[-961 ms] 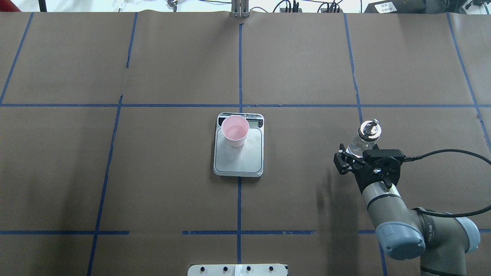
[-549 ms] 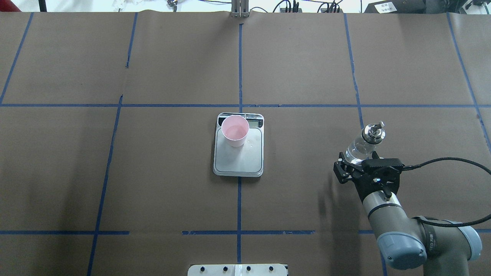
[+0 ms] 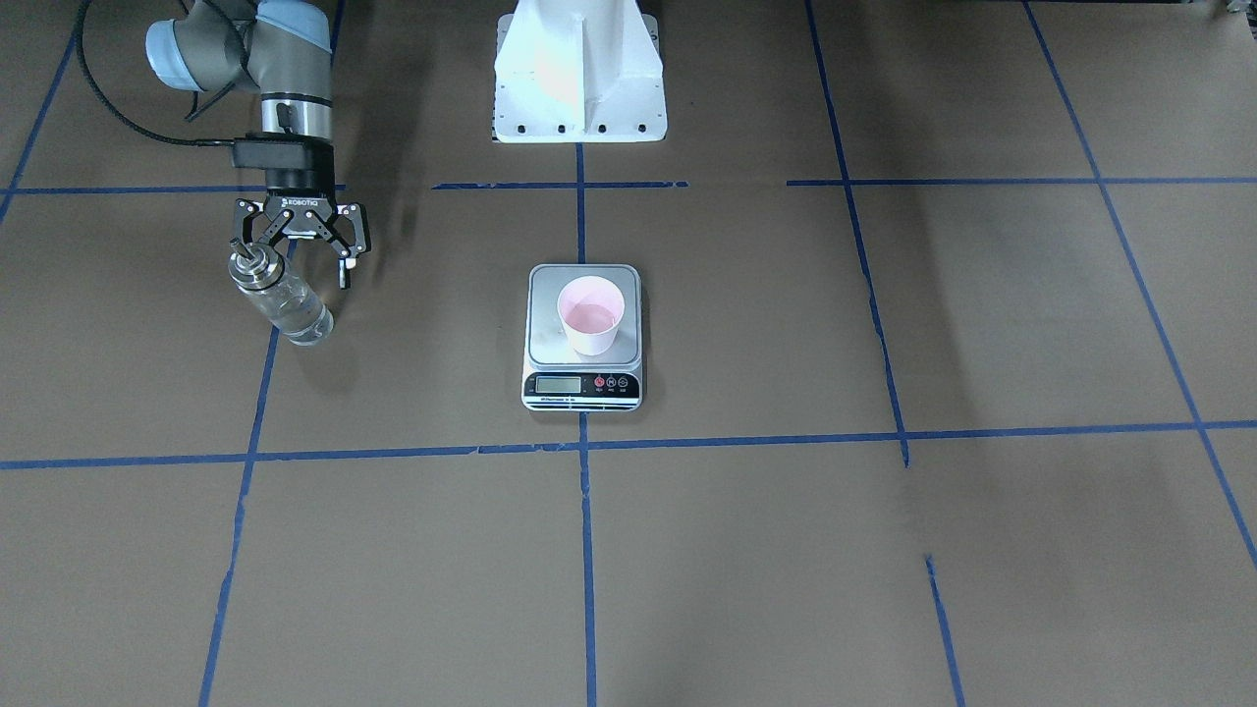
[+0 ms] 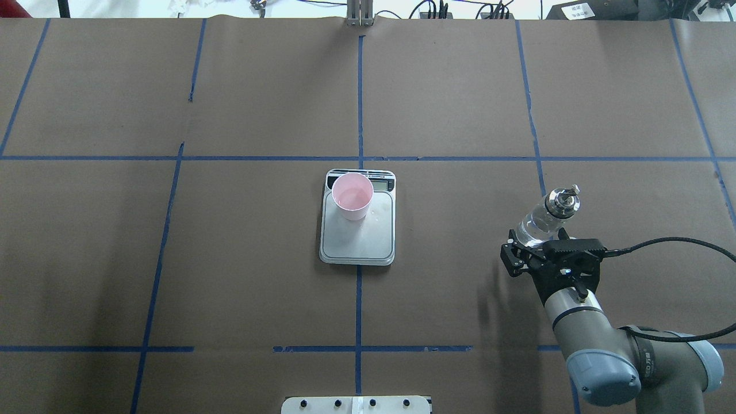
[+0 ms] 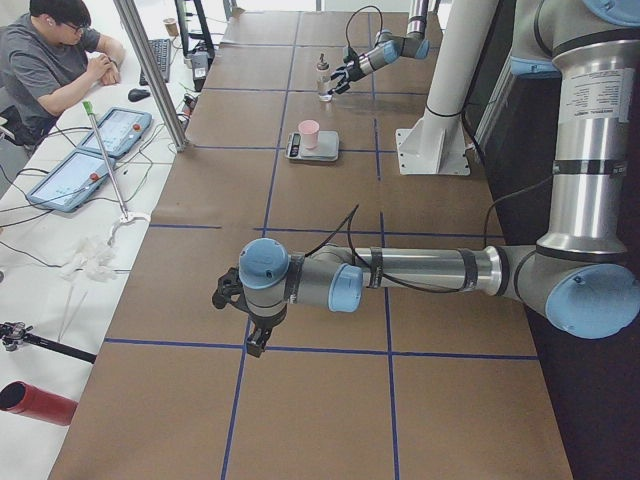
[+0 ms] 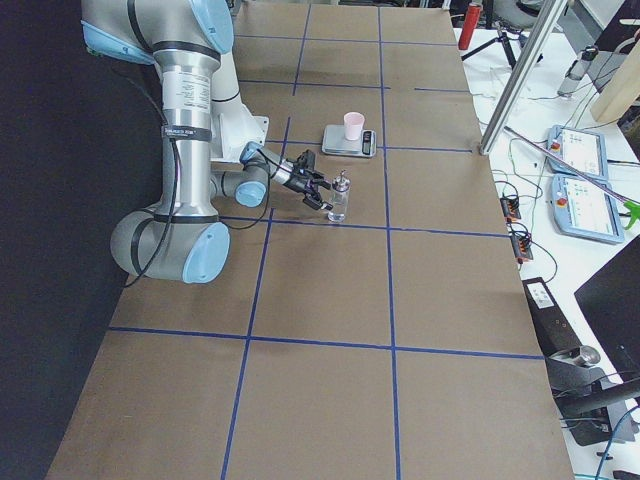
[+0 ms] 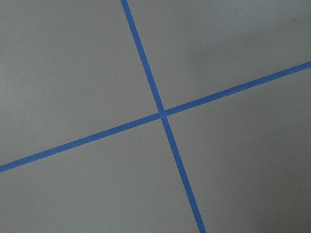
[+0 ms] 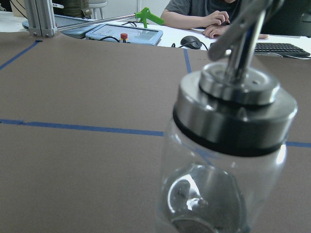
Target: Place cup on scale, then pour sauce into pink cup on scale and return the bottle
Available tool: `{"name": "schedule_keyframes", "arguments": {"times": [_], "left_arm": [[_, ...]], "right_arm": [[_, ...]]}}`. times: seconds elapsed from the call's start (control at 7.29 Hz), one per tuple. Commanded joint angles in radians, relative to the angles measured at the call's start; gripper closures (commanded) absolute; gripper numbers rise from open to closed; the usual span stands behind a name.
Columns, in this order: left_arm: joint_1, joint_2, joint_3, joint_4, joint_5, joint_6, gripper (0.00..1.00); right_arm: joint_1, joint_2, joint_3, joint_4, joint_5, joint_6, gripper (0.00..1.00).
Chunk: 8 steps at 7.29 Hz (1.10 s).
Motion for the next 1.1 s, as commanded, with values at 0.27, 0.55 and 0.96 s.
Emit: {"name": "schedule_keyframes", "arguments": {"times": [0.27,0.55,0.96], "left_arm": [[0.001,-0.001,0.000,-0.002,-0.002,0.000,0.00],[0.003,-0.001,0.000,-0.014,-0.005,-0.001,0.00],[0.003,-0.001,0.000,-0.014,-0.005,-0.001,0.00]], "right_arm": [[-0.075,-0.023,0.006,0.042,-0.055,0.000,0.00],[-0.142,-0.024,0.027,0.096,-0.099,0.000,0.00],[-0.189,-0.017,0.174,0.070,-0.129,-0.014,0.00]]}}
